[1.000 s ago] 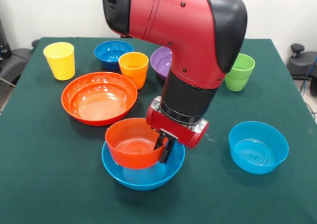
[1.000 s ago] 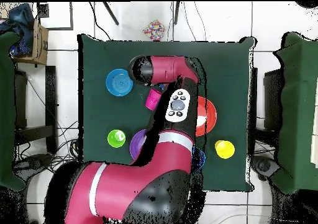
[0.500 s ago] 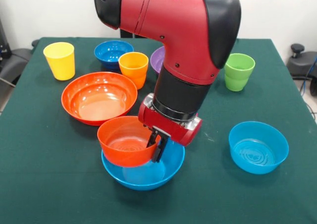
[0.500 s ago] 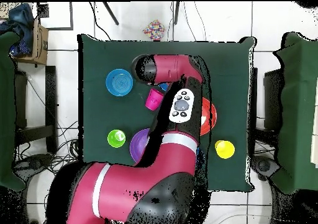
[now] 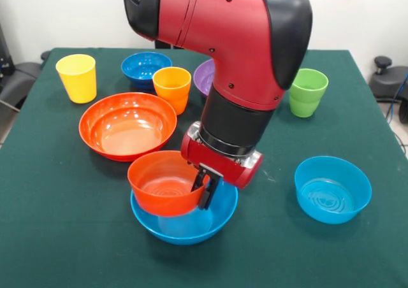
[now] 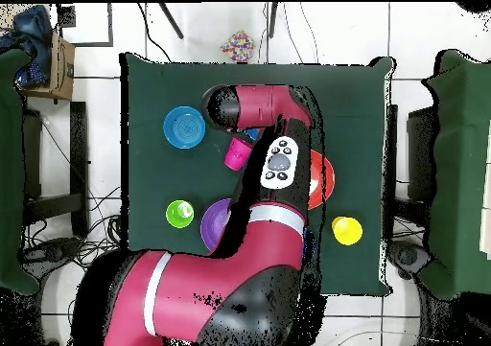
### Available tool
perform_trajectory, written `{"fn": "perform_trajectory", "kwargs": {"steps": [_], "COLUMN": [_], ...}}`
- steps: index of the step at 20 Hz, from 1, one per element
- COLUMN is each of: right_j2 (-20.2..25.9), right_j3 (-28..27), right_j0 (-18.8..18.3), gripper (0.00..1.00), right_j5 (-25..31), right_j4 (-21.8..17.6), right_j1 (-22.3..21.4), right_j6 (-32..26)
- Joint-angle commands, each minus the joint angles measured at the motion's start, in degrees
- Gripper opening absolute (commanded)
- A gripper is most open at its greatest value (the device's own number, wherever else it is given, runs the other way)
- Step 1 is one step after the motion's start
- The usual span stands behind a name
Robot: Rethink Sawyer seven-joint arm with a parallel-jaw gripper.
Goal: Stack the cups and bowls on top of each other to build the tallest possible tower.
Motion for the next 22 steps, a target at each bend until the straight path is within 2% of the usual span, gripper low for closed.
{"fn": "perform_trajectory", "kwargs": {"steps": [1,22], "right_j2": [7.94,10.26], "right_j3": [4.68,5.72], "right_j0": [-1.48,-2.52], "gripper": [0.00,0.00], "right_j5": [0.97,0.17], "right_j4": [-3.55,-3.10], "right_j1": [0.28,0.45], "right_j6": [-9.93,-8.23]}}
